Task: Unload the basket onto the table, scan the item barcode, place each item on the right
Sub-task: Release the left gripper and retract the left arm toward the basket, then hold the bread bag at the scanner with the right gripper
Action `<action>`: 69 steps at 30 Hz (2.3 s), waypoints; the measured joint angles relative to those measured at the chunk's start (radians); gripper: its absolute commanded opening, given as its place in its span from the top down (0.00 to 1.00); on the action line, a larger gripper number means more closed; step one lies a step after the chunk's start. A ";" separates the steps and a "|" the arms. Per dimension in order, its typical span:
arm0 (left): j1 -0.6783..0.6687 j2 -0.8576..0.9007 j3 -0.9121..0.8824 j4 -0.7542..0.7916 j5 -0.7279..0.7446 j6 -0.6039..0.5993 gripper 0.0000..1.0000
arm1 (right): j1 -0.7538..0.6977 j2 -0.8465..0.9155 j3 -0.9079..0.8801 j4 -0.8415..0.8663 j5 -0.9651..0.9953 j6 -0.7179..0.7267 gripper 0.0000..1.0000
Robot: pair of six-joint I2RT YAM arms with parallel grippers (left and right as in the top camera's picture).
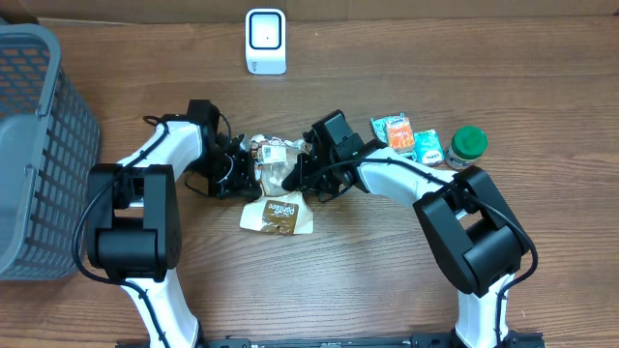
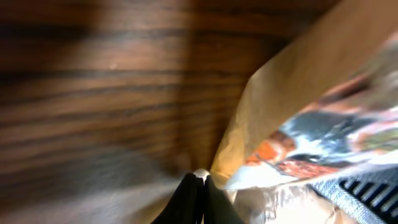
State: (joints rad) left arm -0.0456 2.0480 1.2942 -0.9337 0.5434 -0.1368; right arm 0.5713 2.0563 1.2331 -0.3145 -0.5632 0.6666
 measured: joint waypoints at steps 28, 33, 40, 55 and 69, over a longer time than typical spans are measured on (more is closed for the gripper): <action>0.223 -0.227 0.433 -0.263 -0.505 0.061 0.30 | -0.113 -0.509 -0.029 -0.300 -0.147 -0.312 0.96; 0.223 -0.227 0.433 -0.244 -0.600 0.060 0.00 | -0.113 -0.513 -0.029 -0.342 -0.146 -0.314 0.96; 0.223 -0.227 0.433 -0.237 -0.654 0.061 0.00 | -0.113 -0.513 -0.029 -0.385 -0.120 -0.320 0.96; 0.223 -0.227 0.433 -0.237 -0.667 0.061 0.00 | -0.113 -0.513 0.018 -0.475 -0.051 -0.362 0.96; 0.223 -0.227 0.433 -0.229 -0.675 0.062 0.01 | -0.113 -0.482 0.549 -0.809 0.297 -0.465 0.96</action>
State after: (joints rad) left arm 0.1776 1.8206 1.7267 -1.1625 -0.1318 -0.0750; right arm 0.4583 1.5742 1.7821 -1.1240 -0.2661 0.2016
